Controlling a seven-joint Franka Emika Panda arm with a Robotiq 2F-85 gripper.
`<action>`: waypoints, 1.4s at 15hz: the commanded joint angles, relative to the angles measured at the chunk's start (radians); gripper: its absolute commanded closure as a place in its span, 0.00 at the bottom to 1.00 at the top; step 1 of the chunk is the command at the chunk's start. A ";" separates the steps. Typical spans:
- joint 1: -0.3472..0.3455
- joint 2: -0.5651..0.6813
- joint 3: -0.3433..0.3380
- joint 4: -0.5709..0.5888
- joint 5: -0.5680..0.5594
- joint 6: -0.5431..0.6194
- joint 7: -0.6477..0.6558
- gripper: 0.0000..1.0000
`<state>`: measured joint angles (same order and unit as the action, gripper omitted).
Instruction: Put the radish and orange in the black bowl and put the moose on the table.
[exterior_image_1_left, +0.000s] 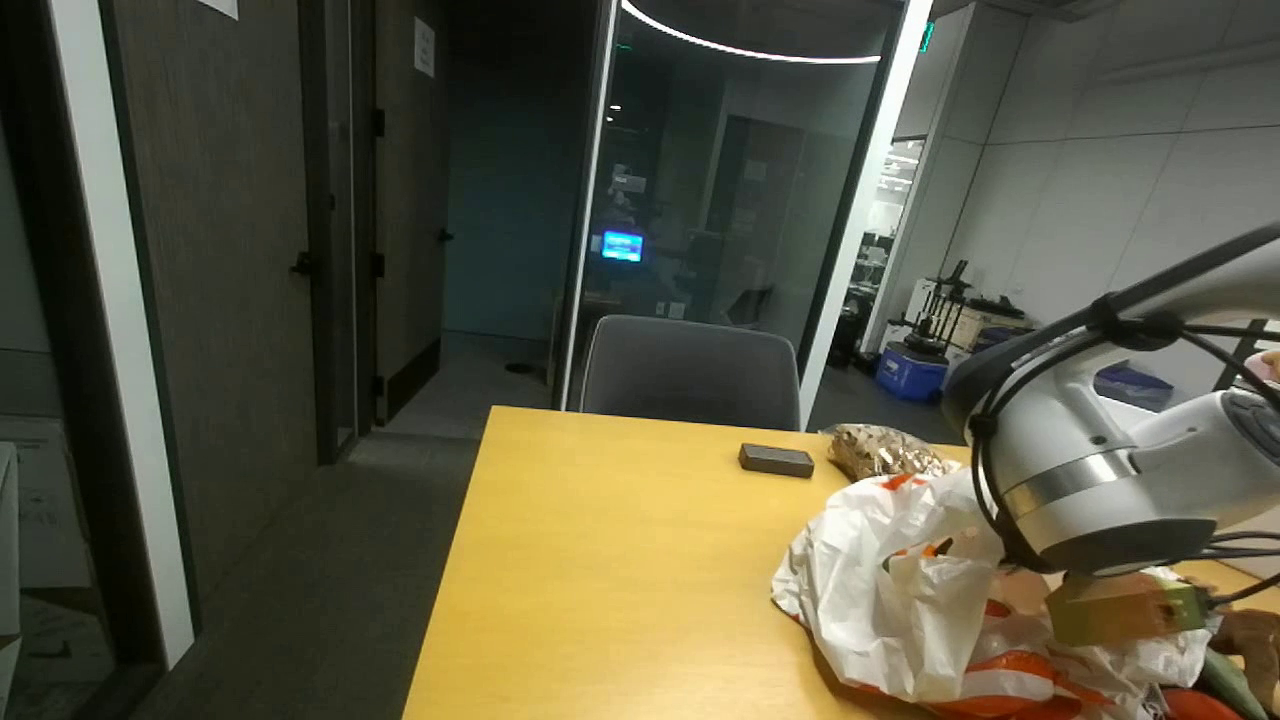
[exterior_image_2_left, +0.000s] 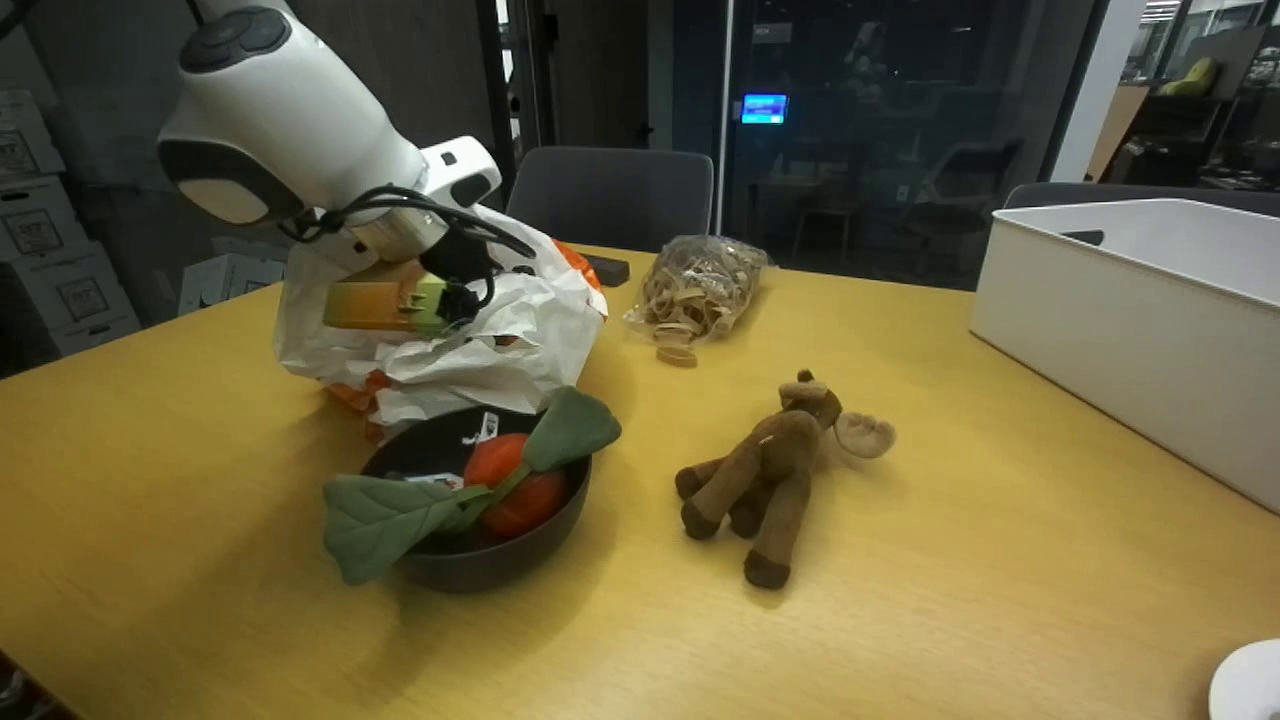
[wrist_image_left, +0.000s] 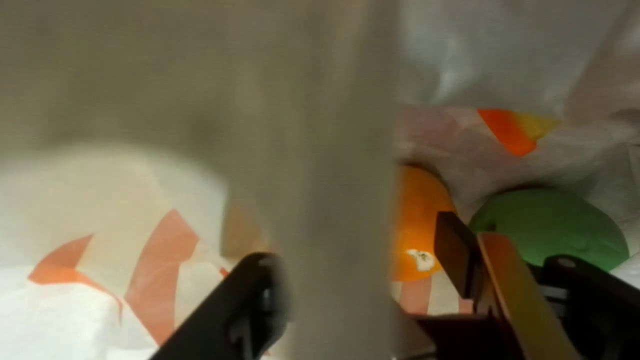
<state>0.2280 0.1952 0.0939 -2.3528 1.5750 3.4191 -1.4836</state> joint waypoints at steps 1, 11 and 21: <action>0.014 0.015 0.020 0.035 0.046 0.011 -0.063 0.15; 0.006 0.100 0.040 0.141 0.011 -0.029 -0.087 0.01; 0.028 0.157 0.047 0.192 0.035 0.064 -0.147 0.00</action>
<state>0.2427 0.3644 0.1345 -2.1868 1.5827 3.4291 -1.5836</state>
